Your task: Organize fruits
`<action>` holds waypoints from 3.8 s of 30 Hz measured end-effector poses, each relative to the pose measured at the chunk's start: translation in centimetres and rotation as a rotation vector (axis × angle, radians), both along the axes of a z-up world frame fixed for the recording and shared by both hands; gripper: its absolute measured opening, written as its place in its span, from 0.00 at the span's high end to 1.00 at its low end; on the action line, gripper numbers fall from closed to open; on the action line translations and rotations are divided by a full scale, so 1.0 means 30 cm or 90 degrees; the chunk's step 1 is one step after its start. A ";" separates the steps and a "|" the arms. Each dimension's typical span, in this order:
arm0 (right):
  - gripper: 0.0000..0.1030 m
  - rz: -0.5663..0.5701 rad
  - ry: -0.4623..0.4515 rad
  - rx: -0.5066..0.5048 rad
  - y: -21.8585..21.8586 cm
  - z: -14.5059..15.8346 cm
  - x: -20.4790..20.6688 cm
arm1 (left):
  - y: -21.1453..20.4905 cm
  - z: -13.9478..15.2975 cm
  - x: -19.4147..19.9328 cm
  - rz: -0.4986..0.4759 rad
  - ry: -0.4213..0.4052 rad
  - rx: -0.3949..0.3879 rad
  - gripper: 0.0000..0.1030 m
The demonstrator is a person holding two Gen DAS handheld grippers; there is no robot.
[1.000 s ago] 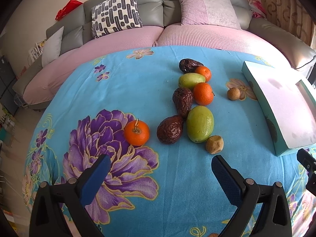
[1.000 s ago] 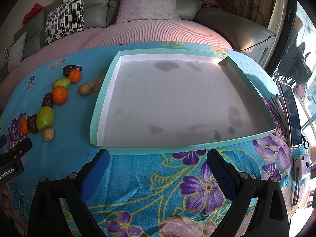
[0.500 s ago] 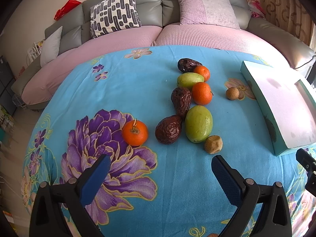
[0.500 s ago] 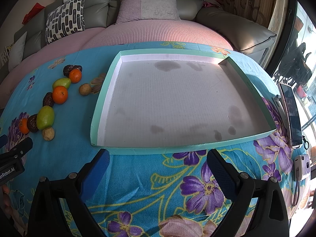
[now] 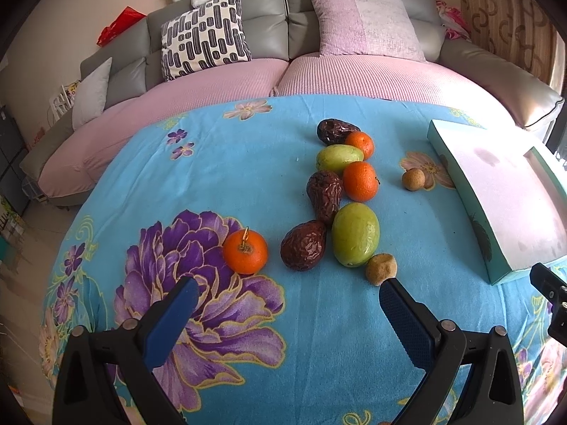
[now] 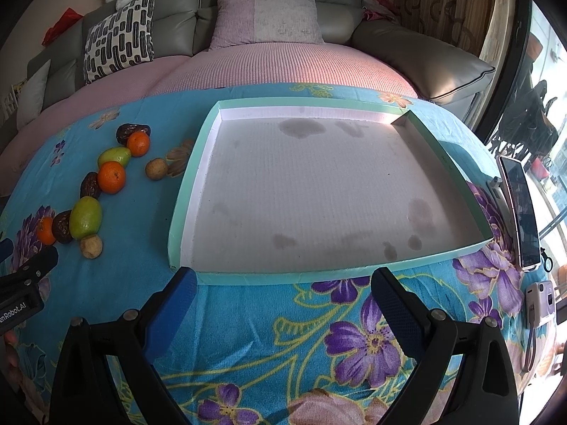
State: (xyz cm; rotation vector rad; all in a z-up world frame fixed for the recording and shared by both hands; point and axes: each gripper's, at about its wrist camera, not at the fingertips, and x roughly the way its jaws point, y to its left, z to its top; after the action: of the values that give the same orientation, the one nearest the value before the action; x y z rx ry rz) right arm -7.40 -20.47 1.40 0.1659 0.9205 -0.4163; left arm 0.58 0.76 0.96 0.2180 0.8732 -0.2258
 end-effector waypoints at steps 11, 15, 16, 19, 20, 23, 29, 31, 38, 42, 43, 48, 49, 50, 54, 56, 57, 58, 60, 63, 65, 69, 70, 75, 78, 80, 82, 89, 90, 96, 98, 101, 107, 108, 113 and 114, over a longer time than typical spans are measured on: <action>0.04 0.035 -0.086 0.009 0.041 0.073 0.048 | 0.045 0.101 0.065 0.027 -0.061 -0.066 0.00; 0.04 0.043 -0.100 0.016 0.049 0.110 0.075 | 0.061 0.156 0.094 0.041 -0.098 -0.062 0.00; 0.04 0.048 -0.106 0.017 0.053 0.124 0.082 | 0.065 0.171 0.100 0.042 -0.110 -0.065 0.00; 0.04 0.068 -0.127 0.021 0.065 0.167 0.105 | 0.080 0.208 0.129 0.059 -0.127 -0.064 0.00; 0.04 0.071 -0.135 0.027 0.069 0.177 0.113 | 0.087 0.220 0.139 0.065 -0.130 -0.067 0.00; 0.04 0.092 -0.144 0.047 0.088 0.198 0.152 | 0.108 0.247 0.174 0.083 -0.139 -0.069 0.00; 0.04 0.130 -0.134 0.059 0.138 0.199 0.234 | 0.156 0.253 0.243 0.080 -0.086 -0.112 0.00; 0.04 0.147 -0.128 0.072 0.152 0.188 0.255 | 0.161 0.247 0.251 0.084 -0.083 -0.108 0.00; 0.08 0.201 -0.063 0.101 0.236 0.071 0.299 | 0.173 0.126 0.268 0.085 -0.008 -0.120 0.00; 0.20 0.232 -0.020 0.119 0.281 -0.001 0.315 | 0.189 0.051 0.276 0.091 0.036 -0.121 0.04; 0.24 0.238 -0.013 0.127 0.290 -0.017 0.316 | 0.192 0.033 0.275 0.090 0.047 -0.124 0.05; 0.42 0.281 0.013 0.147 0.345 -0.071 0.320 | 0.209 -0.040 0.274 0.097 0.095 -0.143 0.13; 0.46 0.287 0.018 0.151 0.353 -0.081 0.320 | 0.211 -0.052 0.275 0.097 0.103 -0.146 0.15; 0.49 0.292 0.021 0.155 0.361 -0.091 0.318 | 0.210 -0.063 0.277 0.096 0.111 -0.149 0.21; 0.64 0.307 0.031 0.161 0.382 -0.113 0.318 | 0.202 -0.095 0.278 0.091 0.134 -0.155 0.27; 0.69 0.313 0.030 0.164 0.387 -0.115 0.316 | 0.196 -0.103 0.276 0.091 0.138 -0.152 0.31; 0.71 0.315 0.029 0.164 0.388 -0.115 0.316 | 0.194 -0.104 0.275 0.091 0.139 -0.151 0.32; 0.73 0.317 0.029 0.163 0.390 -0.115 0.315 | 0.197 -0.104 0.276 0.089 0.140 -0.154 0.32; 0.73 0.320 0.029 0.160 0.392 -0.114 0.315 | 0.199 -0.101 0.273 0.084 0.143 -0.163 0.47; 0.73 0.320 0.024 0.166 0.387 -0.107 0.312 | 0.197 -0.092 0.269 0.064 0.145 -0.187 0.64; 0.73 0.319 0.017 0.164 0.386 -0.097 0.311 | 0.194 -0.078 0.264 0.061 0.134 -0.184 0.64; 0.73 0.314 -0.006 0.161 0.370 -0.060 0.297 | 0.198 -0.050 0.260 0.059 0.118 -0.197 0.64; 0.73 0.311 -0.012 0.160 0.365 -0.052 0.293 | 0.199 -0.040 0.258 0.058 0.112 -0.199 0.64; 0.73 0.288 -0.035 0.147 0.329 -0.012 0.277 | 0.190 0.025 0.237 0.046 0.073 -0.204 0.64; 0.73 0.268 -0.050 0.139 0.298 0.011 0.269 | 0.172 0.056 0.229 0.033 0.056 -0.204 0.64; 0.73 0.251 -0.058 0.135 0.270 0.019 0.266 | 0.153 0.066 0.226 0.024 0.052 -0.201 0.64; 0.73 0.233 -0.065 0.133 0.238 0.031 0.257 | 0.134 0.073 0.223 0.012 0.052 -0.205 0.64; 0.73 0.167 -0.091 0.130 0.115 0.071 0.233 | 0.039 0.092 0.212 -0.027 0.052 -0.195 0.65; 0.73 0.156 -0.093 0.129 0.096 0.078 0.228 | 0.022 0.097 0.211 -0.032 0.052 -0.192 0.64; 0.73 0.097 -0.100 0.132 -0.029 0.082 0.196 | -0.090 0.130 0.198 -0.071 0.050 -0.173 0.65; 0.73 0.074 -0.100 0.126 -0.073 0.081 0.183 | -0.136 0.143 0.192 -0.088 0.050 -0.169 0.64; 0.73 0.036 -0.092 0.106 -0.132 0.079 0.165 | -0.215 0.167 0.176 -0.120 0.044 -0.159 0.64; 0.73 -0.055 -0.069 0.067 -0.277 0.064 0.093 | -0.394 0.200 0.134 -0.200 0.048 -0.145 0.64; 0.73 -0.073 -0.063 0.058 -0.303 0.059 0.079 | -0.426 0.202 0.126 -0.214 0.050 -0.141 0.64; 0.73 -0.140 -0.047 0.048 -0.411 0.037 0.019 | -0.574 0.187 0.082 -0.269 0.064 -0.117 0.64; 0.73 -0.148 -0.047 0.051 -0.430 0.035 0.012 | -0.596 0.181 0.074 -0.277 0.067 -0.112 0.64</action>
State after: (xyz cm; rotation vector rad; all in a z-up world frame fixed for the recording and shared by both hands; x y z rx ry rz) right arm -7.05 -33.39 2.46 0.3610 0.8484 -0.5843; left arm 2.81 -17.12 6.40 0.2313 0.8977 -0.7231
